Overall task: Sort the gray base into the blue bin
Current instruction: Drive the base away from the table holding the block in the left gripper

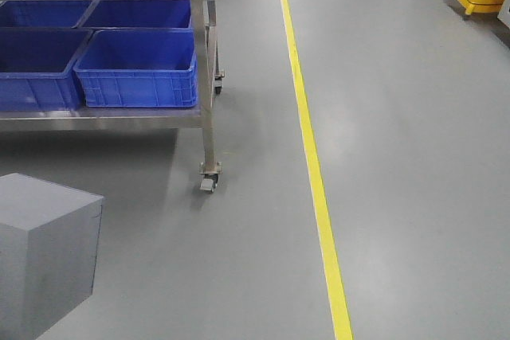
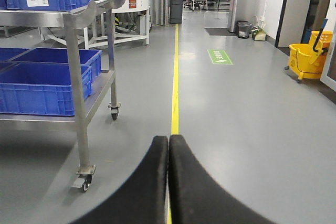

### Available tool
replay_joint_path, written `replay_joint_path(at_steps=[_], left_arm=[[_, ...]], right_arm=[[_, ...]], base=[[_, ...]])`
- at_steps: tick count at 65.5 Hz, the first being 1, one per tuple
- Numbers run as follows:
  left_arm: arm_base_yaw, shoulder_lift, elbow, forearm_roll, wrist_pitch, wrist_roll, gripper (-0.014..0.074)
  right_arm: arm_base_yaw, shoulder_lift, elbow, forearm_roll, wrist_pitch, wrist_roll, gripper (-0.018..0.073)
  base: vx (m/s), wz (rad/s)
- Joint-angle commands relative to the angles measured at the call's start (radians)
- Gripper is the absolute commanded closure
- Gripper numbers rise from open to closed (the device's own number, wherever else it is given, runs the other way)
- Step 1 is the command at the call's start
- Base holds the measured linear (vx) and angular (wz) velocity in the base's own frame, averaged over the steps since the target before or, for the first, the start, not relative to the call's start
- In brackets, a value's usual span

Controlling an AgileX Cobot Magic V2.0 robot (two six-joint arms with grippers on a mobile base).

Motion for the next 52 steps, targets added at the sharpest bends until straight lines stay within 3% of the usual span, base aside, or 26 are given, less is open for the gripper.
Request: replay_joint_path(at_steps=[1, 32, 52], left_arm=[[-0.003, 0.012, -0.03, -0.007, -0.114, -0.007, 0.0602], [-0.003, 0.012, -0.03, -0.007, -0.114, -0.007, 0.0602], [-0.003, 0.012, -0.03, -0.007, -0.114, -0.007, 0.0602]], right_arm=[[-0.005, -0.012, 0.015, -0.007, -0.077, -0.006, 0.0568], [-0.005, -0.012, 0.015, -0.007, -0.077, -0.006, 0.0568], [-0.005, -0.012, 0.015, -0.007, -0.077, -0.006, 0.0568]], base=[[0.39, 0.01], [0.37, 0.03], [0.33, 0.47]])
